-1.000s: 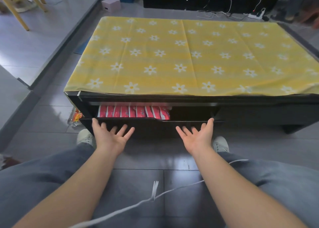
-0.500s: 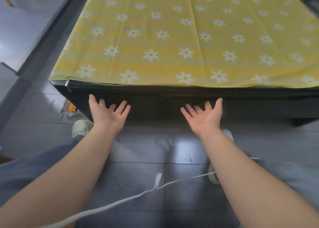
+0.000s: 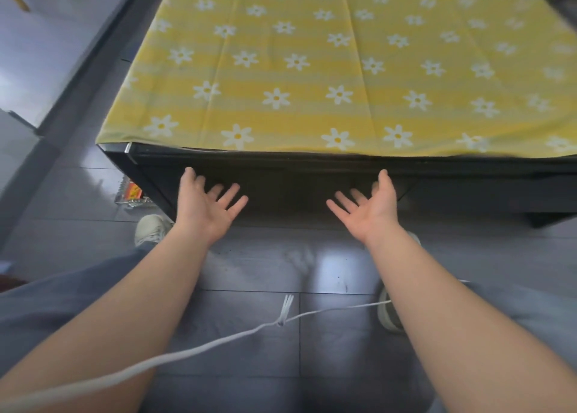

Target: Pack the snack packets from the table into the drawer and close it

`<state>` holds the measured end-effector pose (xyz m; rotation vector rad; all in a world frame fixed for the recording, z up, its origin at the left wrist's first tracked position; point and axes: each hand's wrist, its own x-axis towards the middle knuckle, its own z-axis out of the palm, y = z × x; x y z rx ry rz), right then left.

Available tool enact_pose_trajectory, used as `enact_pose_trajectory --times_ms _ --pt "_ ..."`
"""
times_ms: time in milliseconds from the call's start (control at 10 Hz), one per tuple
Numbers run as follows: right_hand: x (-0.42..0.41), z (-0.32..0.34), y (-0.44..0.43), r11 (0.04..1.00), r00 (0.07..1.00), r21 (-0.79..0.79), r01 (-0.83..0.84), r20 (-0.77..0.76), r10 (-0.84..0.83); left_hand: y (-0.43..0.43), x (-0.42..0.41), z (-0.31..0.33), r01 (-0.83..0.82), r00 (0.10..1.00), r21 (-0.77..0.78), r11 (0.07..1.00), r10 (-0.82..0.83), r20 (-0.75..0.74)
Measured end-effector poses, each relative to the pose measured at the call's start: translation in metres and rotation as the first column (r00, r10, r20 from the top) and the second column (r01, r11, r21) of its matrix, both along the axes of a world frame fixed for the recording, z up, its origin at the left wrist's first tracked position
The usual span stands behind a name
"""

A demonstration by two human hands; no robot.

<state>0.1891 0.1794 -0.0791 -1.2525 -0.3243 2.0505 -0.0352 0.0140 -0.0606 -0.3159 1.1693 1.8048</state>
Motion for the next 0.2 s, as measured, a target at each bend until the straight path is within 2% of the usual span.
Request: enact_pose_trajectory --times_ms 100,200 --pt "-0.001 0.008 -0.013 0.985 0.964 0.058 -0.162 0.221 0.145 0.001 0.023 0.008 0.304 0.932 -0.21 0.929 -0.335 -0.135" --pt "-0.007 0.02 -0.031 0.919 0.878 0.18 -0.35 0.406 0.255 -0.003 0.045 0.023 0.39 0.78 -0.396 0.832 -0.527 -0.339"
